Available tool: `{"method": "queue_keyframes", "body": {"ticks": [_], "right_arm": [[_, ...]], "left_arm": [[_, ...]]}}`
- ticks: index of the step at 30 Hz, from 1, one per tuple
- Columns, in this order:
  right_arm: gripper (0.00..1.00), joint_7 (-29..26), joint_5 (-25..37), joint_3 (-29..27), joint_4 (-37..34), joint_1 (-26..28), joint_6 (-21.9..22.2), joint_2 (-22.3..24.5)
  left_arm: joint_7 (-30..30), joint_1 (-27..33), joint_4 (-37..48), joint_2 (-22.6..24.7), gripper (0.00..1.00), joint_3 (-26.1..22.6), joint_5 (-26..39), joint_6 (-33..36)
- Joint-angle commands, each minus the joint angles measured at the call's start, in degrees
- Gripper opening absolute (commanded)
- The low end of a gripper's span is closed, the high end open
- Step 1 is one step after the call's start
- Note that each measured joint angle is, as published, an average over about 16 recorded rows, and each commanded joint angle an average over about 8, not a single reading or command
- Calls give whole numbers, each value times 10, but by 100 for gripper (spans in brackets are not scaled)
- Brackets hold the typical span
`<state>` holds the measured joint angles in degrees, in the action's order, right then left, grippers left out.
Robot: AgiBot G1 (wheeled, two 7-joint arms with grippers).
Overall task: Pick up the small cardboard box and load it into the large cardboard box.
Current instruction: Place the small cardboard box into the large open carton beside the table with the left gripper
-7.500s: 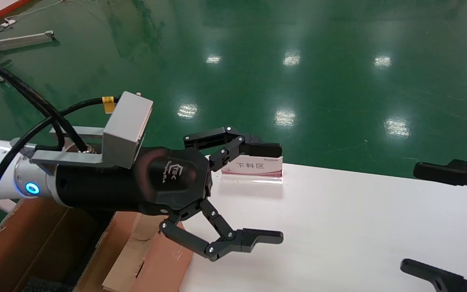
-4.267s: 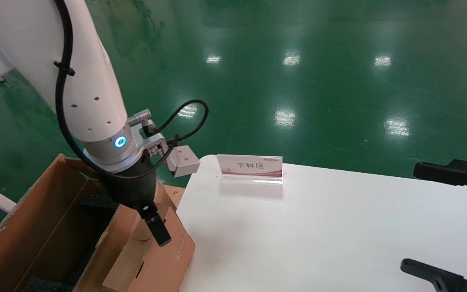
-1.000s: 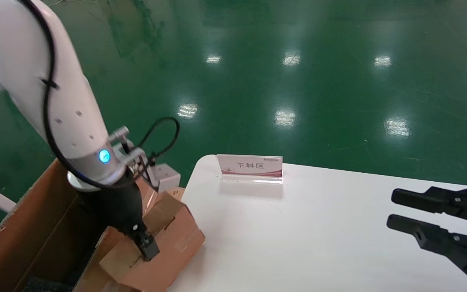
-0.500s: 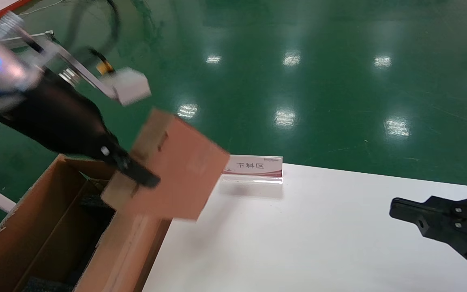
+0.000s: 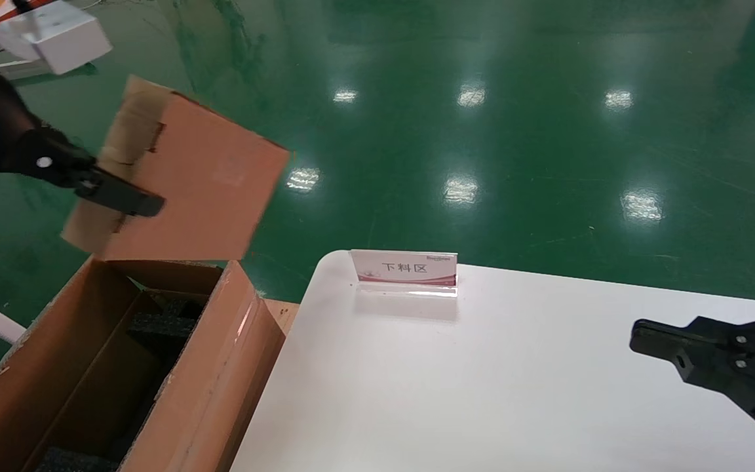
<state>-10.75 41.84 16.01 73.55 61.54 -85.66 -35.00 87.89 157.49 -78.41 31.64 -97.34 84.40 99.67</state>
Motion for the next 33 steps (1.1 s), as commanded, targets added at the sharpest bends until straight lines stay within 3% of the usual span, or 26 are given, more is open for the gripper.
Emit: {"method": "queue_keyframes", "body": {"ticks": [1,6,16,23,33], "right_arm": [[100,0,0,0,0,0,0,0],[100,0,0,0,0,0,0,0],[100,0,0,0,0,0,0,0],[100,0,0,0,0,0,0,0],[100,0,0,0,0,0,0,0]], "left_arm": [[0,15,-3,2,0,-26,10,0],[7,65,1,27,0,-137,-11,0],[12,151,29,107,0,-422,-113,0],[-23,156,90,119,0,-506,-147,0],[-92,139,176,89,0,-543,-174,-23]]}}
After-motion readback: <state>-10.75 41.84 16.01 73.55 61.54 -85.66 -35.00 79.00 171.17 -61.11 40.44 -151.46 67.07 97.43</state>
